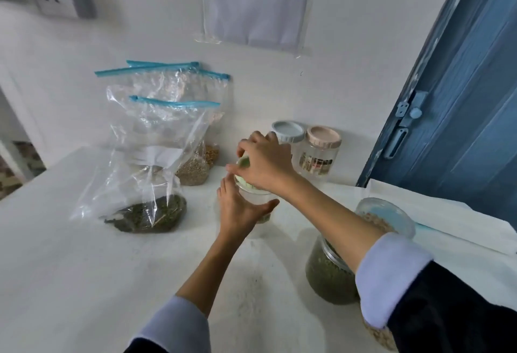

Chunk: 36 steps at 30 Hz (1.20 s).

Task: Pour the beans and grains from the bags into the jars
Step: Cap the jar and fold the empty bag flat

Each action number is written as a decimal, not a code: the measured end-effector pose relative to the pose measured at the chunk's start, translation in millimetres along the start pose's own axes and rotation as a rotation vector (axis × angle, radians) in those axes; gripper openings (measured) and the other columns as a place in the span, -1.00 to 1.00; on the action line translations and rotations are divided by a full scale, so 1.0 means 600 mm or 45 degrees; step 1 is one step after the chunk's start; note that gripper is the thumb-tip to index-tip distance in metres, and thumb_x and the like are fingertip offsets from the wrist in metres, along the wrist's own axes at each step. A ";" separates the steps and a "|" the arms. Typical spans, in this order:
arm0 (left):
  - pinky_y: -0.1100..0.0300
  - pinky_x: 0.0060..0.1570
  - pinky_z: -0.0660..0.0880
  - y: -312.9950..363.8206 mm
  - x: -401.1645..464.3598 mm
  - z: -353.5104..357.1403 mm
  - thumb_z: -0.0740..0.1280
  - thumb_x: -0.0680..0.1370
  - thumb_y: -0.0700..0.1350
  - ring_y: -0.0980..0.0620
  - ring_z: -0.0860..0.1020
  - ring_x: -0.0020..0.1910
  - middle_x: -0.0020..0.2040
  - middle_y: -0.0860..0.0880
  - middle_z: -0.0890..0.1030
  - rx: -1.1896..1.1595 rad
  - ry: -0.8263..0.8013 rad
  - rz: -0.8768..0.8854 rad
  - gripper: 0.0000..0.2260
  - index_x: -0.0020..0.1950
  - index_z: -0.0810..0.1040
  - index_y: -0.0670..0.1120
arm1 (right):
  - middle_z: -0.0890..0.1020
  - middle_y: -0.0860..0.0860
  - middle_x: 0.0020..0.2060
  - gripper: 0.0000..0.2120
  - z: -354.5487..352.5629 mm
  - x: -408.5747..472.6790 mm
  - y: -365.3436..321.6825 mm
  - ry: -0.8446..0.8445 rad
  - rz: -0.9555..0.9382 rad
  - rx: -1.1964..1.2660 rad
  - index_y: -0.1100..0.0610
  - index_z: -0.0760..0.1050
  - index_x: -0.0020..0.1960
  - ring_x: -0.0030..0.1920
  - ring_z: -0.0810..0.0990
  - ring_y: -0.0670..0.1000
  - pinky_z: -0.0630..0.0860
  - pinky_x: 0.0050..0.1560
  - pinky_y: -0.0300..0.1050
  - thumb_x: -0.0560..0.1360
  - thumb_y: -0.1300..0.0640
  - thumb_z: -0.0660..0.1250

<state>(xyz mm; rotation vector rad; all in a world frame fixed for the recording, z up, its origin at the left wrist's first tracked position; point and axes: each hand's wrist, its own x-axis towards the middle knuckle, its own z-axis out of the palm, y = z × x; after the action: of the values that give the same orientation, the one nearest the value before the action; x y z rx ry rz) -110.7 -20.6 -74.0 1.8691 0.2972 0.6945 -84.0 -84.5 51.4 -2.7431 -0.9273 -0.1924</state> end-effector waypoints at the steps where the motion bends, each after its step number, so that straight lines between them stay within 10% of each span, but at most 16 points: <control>1: -0.01 0.31 0.37 -0.007 0.001 -0.014 0.63 0.15 0.04 -0.05 0.34 0.28 0.26 -0.08 0.37 0.013 0.032 0.019 -0.03 0.43 0.22 -0.15 | 0.39 0.03 0.29 -0.51 0.014 0.004 -0.018 -0.006 0.053 -0.009 -0.01 0.43 0.25 0.30 0.31 0.14 0.33 0.23 0.17 0.48 -0.30 0.23; 4: 0.02 0.24 0.45 -0.024 -0.003 -0.052 0.58 0.13 0.05 0.01 0.43 0.27 0.26 -0.04 0.43 -0.109 0.044 0.050 -0.04 0.42 0.21 -0.11 | 0.33 0.09 0.36 -0.36 0.055 0.018 -0.059 -0.154 0.214 0.041 -0.05 0.31 0.40 0.36 0.26 0.24 0.26 0.28 0.26 0.48 -0.41 0.06; 10: 0.38 0.05 0.47 -0.035 0.013 -0.090 0.64 0.14 -0.04 0.11 0.55 0.11 0.12 0.05 0.53 -0.229 -0.056 0.022 -0.19 0.22 0.24 -0.04 | 0.49 -0.01 0.23 -0.62 0.066 0.030 -0.068 -0.030 -0.039 0.222 -0.07 0.53 0.20 0.23 0.40 0.09 0.36 0.17 0.01 0.42 -0.14 0.35; 13: 0.13 0.11 0.56 -0.043 0.025 -0.107 0.64 0.14 -0.07 0.03 0.57 0.13 0.17 -0.03 0.52 -0.303 -0.219 -0.012 -0.15 0.27 0.20 0.05 | 0.56 -0.08 0.15 -0.74 0.055 0.034 -0.046 -0.119 -0.293 0.241 -0.04 0.60 0.09 0.20 0.44 -0.01 0.36 0.07 -0.12 0.41 -0.01 0.40; 16: 0.07 0.16 0.54 -0.042 0.026 -0.111 0.64 0.14 -0.07 0.04 0.53 0.21 0.24 -0.11 0.47 -0.331 -0.324 0.009 -0.09 0.34 0.19 0.14 | 0.67 0.03 -0.20 -0.85 0.058 0.029 -0.052 -0.054 -0.427 0.425 0.18 0.65 -0.19 -0.16 0.59 0.03 0.46 -0.02 -0.14 0.38 0.12 0.36; 20: 0.46 0.01 0.44 -0.037 0.020 -0.107 0.61 0.15 -0.17 0.37 0.49 0.11 0.19 0.01 0.44 -0.310 -0.326 0.033 -0.11 0.33 0.16 0.05 | 0.33 0.07 -0.70 -0.53 0.057 0.008 -0.097 0.491 -0.222 0.938 0.18 0.32 -0.60 -0.63 0.33 0.05 0.32 -0.44 -0.12 0.44 0.06 0.28; 22: 0.43 0.03 0.46 -0.037 0.018 -0.108 0.60 0.16 -0.17 0.33 0.49 0.13 0.20 0.01 0.45 -0.297 -0.309 0.049 -0.16 0.26 0.16 0.15 | 0.47 0.00 -0.50 -0.60 0.049 0.007 -0.102 0.553 -0.171 0.565 0.10 0.41 -0.44 -0.42 0.47 0.00 0.30 -0.33 -0.12 0.53 -0.03 0.21; 25: 0.22 0.12 0.51 -0.034 0.018 -0.108 0.52 0.35 -0.18 0.21 0.54 0.16 0.19 -0.07 0.52 -0.301 -0.384 0.040 -0.28 0.41 0.23 -0.09 | 0.48 0.12 0.22 -0.44 0.054 0.002 -0.107 0.088 0.160 -0.107 0.19 0.43 0.27 0.27 0.40 0.19 0.28 0.29 0.19 0.57 -0.26 0.08; 29: 0.13 0.26 0.40 -0.023 0.012 -0.111 0.48 0.35 -0.26 0.41 0.49 0.05 0.08 0.14 0.49 -0.234 -0.398 0.094 -0.49 0.22 0.38 -0.04 | 0.36 0.09 0.36 -0.40 0.066 -0.009 -0.105 -0.035 0.047 -0.117 0.12 0.31 0.38 0.37 0.31 0.19 0.13 0.39 0.34 0.53 -0.29 0.14; 33: 0.36 0.07 0.48 -0.033 0.015 -0.113 0.45 0.35 -0.45 0.34 0.51 0.10 0.14 0.02 0.44 -0.244 -0.449 0.121 -0.40 0.31 0.25 -0.33 | 0.59 0.04 -0.03 -0.65 0.063 -0.009 -0.093 0.148 -0.290 0.202 0.16 0.53 -0.05 0.00 0.55 0.02 0.26 0.35 0.15 0.54 -0.15 0.26; 36: 0.12 0.13 0.51 -0.019 0.008 -0.115 0.41 0.36 -0.04 -0.01 0.53 0.17 0.11 -0.14 0.51 -0.240 -0.473 0.118 -0.43 0.25 0.35 -0.29 | 0.38 -0.02 -0.57 -0.53 0.063 -0.017 -0.111 0.515 -0.507 0.488 0.11 0.38 -0.51 -0.55 0.29 -0.17 0.41 -0.22 -0.17 0.52 -0.05 0.30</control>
<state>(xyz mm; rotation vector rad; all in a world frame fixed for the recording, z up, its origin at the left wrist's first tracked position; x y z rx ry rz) -146.0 39.1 -64.7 1.7956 -0.0924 0.4083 -131.0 -28.7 25.0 -2.0479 -1.2254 -0.5516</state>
